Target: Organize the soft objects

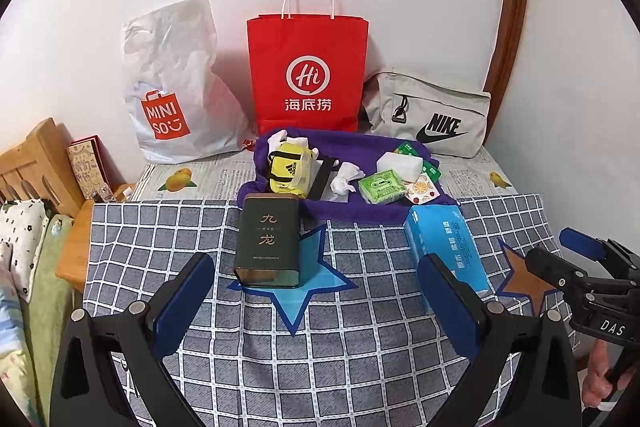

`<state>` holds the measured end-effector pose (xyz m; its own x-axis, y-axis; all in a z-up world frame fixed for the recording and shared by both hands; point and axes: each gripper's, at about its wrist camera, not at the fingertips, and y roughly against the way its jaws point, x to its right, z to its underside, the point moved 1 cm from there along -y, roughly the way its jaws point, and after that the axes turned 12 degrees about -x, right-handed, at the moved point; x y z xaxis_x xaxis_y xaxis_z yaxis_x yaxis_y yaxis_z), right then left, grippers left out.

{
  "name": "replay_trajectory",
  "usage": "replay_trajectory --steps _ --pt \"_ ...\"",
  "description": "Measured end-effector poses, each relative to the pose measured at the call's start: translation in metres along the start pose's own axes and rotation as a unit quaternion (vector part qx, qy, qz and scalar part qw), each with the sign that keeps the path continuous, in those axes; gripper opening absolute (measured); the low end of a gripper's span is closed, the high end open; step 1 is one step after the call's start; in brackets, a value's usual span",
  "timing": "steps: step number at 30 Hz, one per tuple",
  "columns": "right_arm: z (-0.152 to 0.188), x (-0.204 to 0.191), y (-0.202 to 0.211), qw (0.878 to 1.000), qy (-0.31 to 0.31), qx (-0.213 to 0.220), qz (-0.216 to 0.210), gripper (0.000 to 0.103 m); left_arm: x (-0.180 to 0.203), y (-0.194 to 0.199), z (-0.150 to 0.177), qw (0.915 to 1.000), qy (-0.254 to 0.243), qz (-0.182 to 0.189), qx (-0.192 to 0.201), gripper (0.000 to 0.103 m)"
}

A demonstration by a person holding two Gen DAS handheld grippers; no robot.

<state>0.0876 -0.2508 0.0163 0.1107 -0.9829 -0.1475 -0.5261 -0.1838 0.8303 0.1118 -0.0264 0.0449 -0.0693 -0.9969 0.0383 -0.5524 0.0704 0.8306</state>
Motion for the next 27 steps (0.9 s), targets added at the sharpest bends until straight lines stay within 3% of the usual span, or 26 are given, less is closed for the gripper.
replay_trajectory --steps 27 --pt "0.0000 -0.0002 -0.0017 1.000 0.001 0.000 -0.005 0.088 -0.0018 0.0002 0.0007 1.0000 0.003 -0.003 -0.004 0.103"
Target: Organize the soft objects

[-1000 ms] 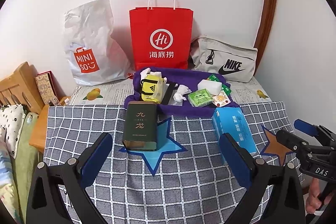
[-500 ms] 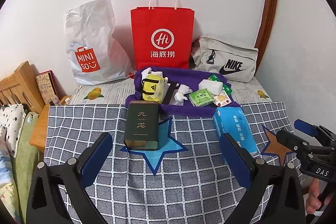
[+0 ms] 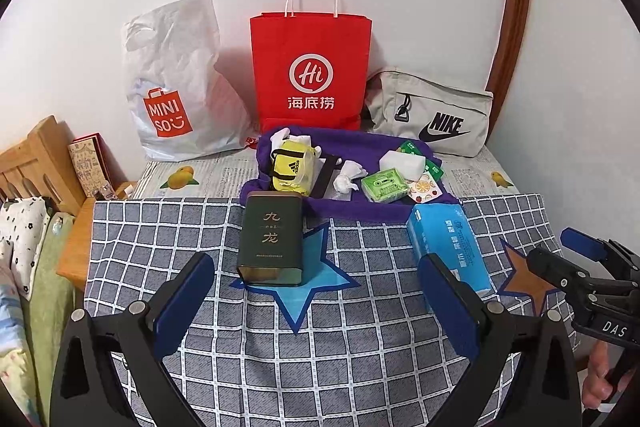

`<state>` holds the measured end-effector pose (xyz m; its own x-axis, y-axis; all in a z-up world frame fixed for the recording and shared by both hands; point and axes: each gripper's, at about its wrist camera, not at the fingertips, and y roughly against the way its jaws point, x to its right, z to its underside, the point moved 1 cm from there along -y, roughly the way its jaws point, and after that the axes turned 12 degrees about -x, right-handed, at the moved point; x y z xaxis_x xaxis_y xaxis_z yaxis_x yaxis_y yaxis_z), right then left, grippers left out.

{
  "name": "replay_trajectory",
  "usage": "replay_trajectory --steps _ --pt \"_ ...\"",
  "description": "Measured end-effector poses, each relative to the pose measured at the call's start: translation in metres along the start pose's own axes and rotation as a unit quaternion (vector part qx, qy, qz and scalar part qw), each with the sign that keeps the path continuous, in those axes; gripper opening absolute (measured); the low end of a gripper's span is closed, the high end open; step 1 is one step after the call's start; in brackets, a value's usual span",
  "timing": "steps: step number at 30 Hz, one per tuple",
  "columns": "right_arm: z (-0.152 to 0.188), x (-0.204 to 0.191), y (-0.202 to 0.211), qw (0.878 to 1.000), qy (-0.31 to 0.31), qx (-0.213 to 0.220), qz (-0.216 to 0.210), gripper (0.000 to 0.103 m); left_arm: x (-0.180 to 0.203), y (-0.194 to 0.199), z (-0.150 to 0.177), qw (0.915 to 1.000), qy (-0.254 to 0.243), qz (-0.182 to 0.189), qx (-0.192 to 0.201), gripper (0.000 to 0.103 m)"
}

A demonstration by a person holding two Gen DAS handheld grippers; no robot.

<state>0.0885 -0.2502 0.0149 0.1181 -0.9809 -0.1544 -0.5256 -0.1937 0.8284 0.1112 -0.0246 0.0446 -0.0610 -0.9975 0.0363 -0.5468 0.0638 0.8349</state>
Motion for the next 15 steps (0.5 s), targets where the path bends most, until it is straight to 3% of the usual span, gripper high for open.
replay_trajectory --steps 15 --pt "0.0004 -0.0033 -0.0002 1.000 0.002 -0.001 -0.001 0.088 -0.0007 0.0005 0.0003 1.0000 0.000 -0.002 0.000 0.103"
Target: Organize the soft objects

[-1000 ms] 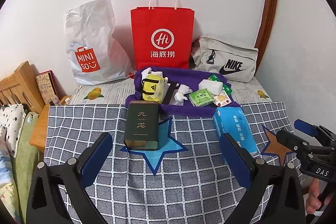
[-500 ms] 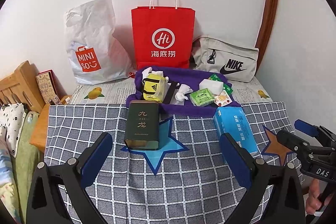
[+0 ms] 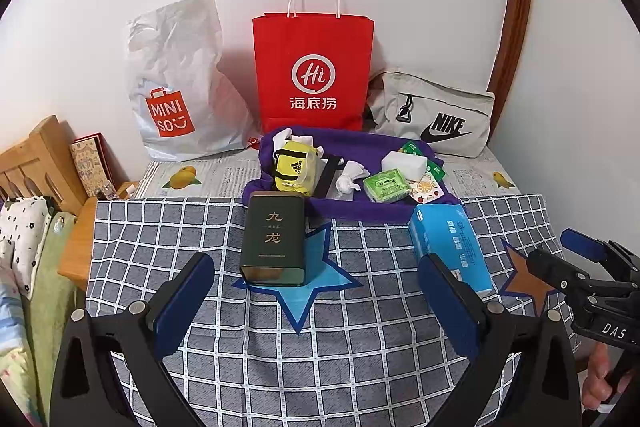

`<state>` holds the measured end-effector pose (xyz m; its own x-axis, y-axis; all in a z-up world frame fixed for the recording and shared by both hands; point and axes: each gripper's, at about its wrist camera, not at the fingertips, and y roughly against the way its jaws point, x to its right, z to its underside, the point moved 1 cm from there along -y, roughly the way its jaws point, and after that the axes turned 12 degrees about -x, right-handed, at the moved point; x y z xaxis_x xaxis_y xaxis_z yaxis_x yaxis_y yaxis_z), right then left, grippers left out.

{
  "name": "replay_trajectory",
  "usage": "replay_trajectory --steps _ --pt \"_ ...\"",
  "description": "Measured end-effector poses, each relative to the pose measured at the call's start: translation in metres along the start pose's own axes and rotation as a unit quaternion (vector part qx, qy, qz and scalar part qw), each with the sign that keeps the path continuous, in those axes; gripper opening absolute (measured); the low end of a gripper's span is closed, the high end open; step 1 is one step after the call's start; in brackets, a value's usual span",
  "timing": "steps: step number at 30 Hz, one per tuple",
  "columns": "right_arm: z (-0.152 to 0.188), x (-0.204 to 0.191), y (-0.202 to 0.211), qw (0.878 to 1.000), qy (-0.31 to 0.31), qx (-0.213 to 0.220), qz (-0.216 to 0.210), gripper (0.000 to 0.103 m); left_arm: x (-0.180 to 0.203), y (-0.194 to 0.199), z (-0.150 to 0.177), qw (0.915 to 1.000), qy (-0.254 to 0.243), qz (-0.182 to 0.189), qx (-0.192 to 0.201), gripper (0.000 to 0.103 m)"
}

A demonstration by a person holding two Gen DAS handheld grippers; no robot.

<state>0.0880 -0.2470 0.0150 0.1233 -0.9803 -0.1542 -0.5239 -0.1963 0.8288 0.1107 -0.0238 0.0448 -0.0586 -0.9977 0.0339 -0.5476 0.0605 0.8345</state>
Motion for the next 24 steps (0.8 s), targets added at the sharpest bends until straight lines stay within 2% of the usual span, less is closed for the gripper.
replay_trajectory --steps 24 --pt "0.0011 -0.0010 -0.0049 1.000 0.001 -0.006 -0.001 0.088 -0.0015 -0.0007 0.0009 1.0000 -0.003 -0.006 0.001 0.103"
